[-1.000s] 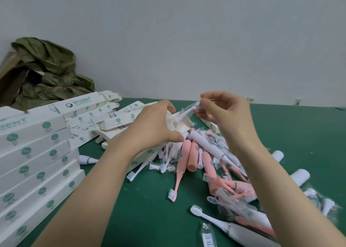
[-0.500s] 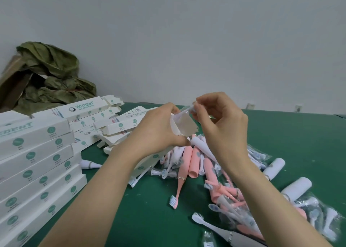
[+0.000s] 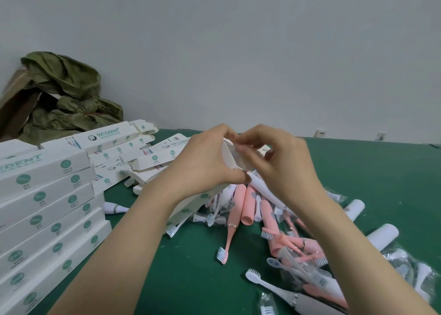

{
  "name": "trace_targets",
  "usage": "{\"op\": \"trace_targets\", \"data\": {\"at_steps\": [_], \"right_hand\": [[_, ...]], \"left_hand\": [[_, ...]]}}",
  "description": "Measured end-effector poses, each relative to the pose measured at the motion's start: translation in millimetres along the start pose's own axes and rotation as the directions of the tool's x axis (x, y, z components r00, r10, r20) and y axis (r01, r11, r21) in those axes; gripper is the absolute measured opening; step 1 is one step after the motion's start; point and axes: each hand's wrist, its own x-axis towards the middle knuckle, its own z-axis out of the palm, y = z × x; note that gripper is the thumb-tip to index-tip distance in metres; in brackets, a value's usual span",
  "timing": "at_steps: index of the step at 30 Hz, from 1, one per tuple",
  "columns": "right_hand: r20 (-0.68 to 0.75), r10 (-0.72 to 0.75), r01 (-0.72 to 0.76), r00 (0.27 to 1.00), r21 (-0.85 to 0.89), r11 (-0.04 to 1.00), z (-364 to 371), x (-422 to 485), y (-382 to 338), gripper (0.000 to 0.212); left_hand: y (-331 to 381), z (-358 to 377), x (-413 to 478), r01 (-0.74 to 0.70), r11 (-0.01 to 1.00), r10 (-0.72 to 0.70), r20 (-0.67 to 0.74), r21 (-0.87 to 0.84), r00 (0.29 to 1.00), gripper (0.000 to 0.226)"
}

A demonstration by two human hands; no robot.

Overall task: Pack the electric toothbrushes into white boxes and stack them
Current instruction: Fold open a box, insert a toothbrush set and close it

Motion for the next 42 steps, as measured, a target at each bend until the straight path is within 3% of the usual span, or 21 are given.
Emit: {"op": "trace_targets", "data": {"at_steps": [2, 4, 6, 8, 13, 15, 17, 19, 21, 24, 28, 30, 35, 39, 42], "right_hand": [[0.076, -0.066, 0.075, 0.995, -0.121, 0.990, 10.4, -3.6, -2.1, 0.013], [0.135, -0.039, 0.057, 0.990, -0.133, 0.990, 12.7, -3.7, -0.2, 0.021], [0.038, 0.022, -0.020, 0.999, -0.066, 0.998, 7.5, -1.8, 4.6, 0.028], [-0.069, 0.070, -0.072, 0.995, -0.018, 0.997, 2.3, 0.0, 7.1, 0.021], [0.199, -0.011, 0.029, 0.980, -0.088, 0.996, 9.3, -2.0, 3.5, 0.025], [0.203, -0.004, 0.019, 0.979, -0.071, 0.997, 12.5, -3.6, 3.1, 0.029], [0.067, 0.110, -0.114, 0.992, 0.074, 0.991, 11.8, -4.1, 1.8, 0.030], [-0.028, 0.329, -0.304, 0.944, 0.319, 0.898, 9.1, -3.2, 2.6, 0.032], [0.026, 0.494, -0.440, 0.869, 0.498, 0.747, 4.5, 0.3, 3.7, 0.029], [0.096, 0.480, -0.438, 0.872, 0.590, 0.678, 0.3, 2.1, 3.6, 0.015], [0.059, 0.488, -0.416, 0.871, 0.618, 0.667, 1.2, 1.4, 5.5, 0.017], [0.041, 0.495, -0.405, 0.868, 0.635, 0.658, 3.2, 1.5, 5.3, 0.016], [0.050, 0.494, -0.394, 0.868, 0.674, 0.624, 11.2, 1.0, 1.1, 0.022], [0.102, 0.500, -0.413, 0.860, 0.714, 0.565, 20.0, -3.0, -5.8, 0.029], [0.054, 0.533, -0.422, 0.845, 0.680, 0.600, 22.8, -5.8, -3.8, 0.030]], "left_hand": [[-0.4, 1.0, 0.6, -0.009, 1.000, 0.009, -0.005, -0.005, 1.000, 0.054], [-2.1, 0.9, 0.9, -0.002, 1.000, 0.001, -0.010, -0.015, 1.000, 0.057], [-2.8, -0.7, 0.5, 0.001, 1.000, -0.001, -0.025, -0.016, 1.000, 0.062], [-1.9, -2.1, 0.1, -0.006, 1.000, 0.005, -0.044, -0.010, 0.999, 0.064], [1.4, -1.7, -0.4, -0.022, 1.000, 0.022, -0.050, 0.000, 0.999, 0.060], [1.3, -0.9, -1.0, -0.024, 1.000, 0.023, -0.050, -0.006, 0.998, 0.059], [1.7, -0.6, -1.8, -0.028, 1.000, 0.027, -0.076, -0.015, 0.997, 0.061], [2.7, -0.3, -2.4, -0.043, 0.998, 0.038, -0.117, -0.042, 0.992, 0.073], [3.1, 0.2, -2.9, -0.073, 0.992, 0.061, -0.119, -0.099, 0.991, 0.088], [2.8, 1.0, -4.3, -0.106, 0.991, 0.106, -0.010, -0.084, 0.994, 0.099], [3.0, 0.7, -2.6, -0.145, 0.985, 0.143, -0.021, -0.091, 0.989, 0.067], [3.5, 6.8, -0.9, -0.135, 0.971, 0.113, -0.120, -0.196, 0.986, 0.052], [8.9, 36.5, 0.8, -0.156, 0.975, 0.084, -0.387, -0.158, 0.918, 0.016], [10.7, 46.4, 2.0, -0.161, 0.975, 0.064, -0.503, -0.151, 0.862, 0.014], [8.3, 41.9, 2.2, -0.138, 0.969, 0.057, -0.355, -0.207, 0.933, 0.040]]}}
